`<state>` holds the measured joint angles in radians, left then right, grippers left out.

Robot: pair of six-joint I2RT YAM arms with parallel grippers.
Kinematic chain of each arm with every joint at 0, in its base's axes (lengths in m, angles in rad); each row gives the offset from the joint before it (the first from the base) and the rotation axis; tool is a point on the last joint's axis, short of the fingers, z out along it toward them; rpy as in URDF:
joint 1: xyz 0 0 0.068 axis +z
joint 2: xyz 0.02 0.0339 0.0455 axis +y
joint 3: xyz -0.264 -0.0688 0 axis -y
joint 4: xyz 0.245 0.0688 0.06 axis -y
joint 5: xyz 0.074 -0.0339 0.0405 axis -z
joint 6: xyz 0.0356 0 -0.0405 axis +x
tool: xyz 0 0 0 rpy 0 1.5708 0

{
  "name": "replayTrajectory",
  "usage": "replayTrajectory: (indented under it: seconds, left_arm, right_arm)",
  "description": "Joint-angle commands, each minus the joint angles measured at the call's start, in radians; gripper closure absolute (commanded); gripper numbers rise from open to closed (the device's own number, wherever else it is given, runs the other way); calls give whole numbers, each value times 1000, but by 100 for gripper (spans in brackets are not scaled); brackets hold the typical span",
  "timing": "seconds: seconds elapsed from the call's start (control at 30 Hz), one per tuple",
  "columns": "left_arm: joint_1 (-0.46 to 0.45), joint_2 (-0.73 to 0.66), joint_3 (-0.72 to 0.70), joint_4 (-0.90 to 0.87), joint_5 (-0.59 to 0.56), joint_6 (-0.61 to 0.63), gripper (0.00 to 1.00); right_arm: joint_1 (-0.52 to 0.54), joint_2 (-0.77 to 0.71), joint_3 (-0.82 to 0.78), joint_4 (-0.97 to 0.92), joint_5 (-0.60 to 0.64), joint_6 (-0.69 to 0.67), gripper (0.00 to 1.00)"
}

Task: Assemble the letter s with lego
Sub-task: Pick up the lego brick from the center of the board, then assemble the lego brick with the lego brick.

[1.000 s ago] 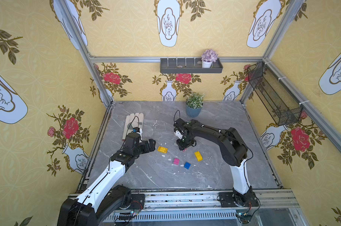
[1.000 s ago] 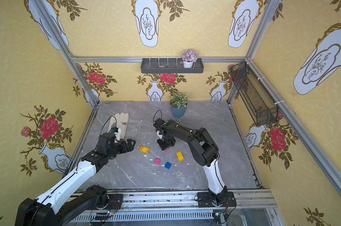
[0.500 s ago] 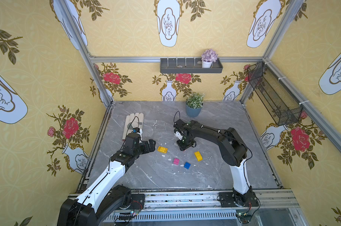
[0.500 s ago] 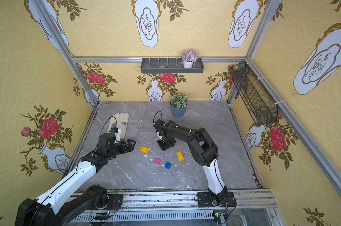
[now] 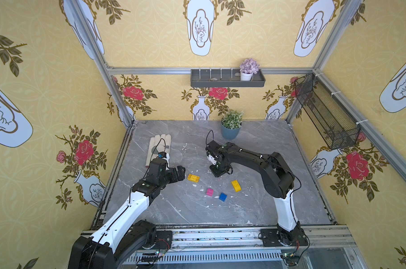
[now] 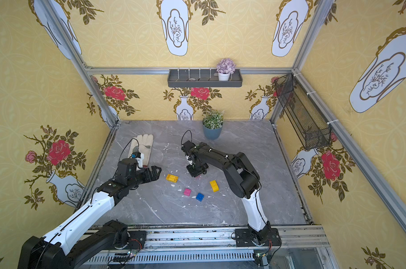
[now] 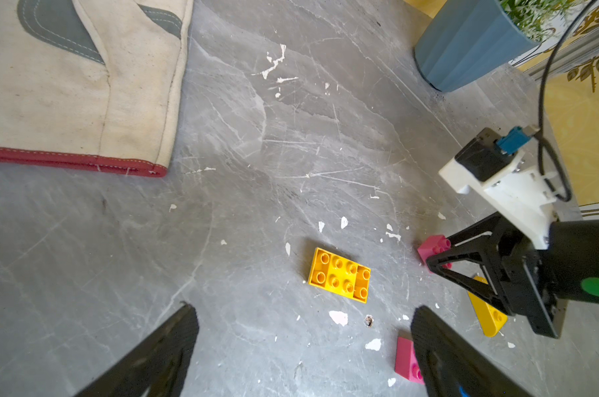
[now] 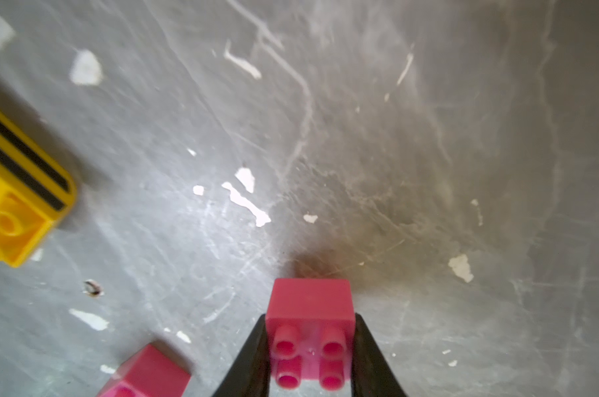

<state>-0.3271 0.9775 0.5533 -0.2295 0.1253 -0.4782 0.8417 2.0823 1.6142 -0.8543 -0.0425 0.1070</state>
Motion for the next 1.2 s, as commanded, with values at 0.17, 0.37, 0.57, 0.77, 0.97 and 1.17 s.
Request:
replayTrajectory:
  seconds: [0.17,0.37,0.57,0.77,0.97,1.17]
  left_arm:
    - [22,14,26,1,54,-73,1]
    - [56,-22,75,-105,-61,-129,1]
    - [56,-33,129,-228,-236,-145,1]
    - [54,-56,139,-260,-280,-134,1]
    - [50,-65,143,-278,-316,-128,1]
    - [40,-59,146,-277,-326,-116,1]
  right_arm:
    - [73,32,198,-74,-31,-118,68]
    - [111,133,334,-134,-20,-180,68]
    - [148,231,453,-181,18,-227,68]
    - [176,263,465,-172,2,-337,69]
    - [181,243,422,-130,0,-441,71]
    - [183,262,440,-138,-9,-446,70]
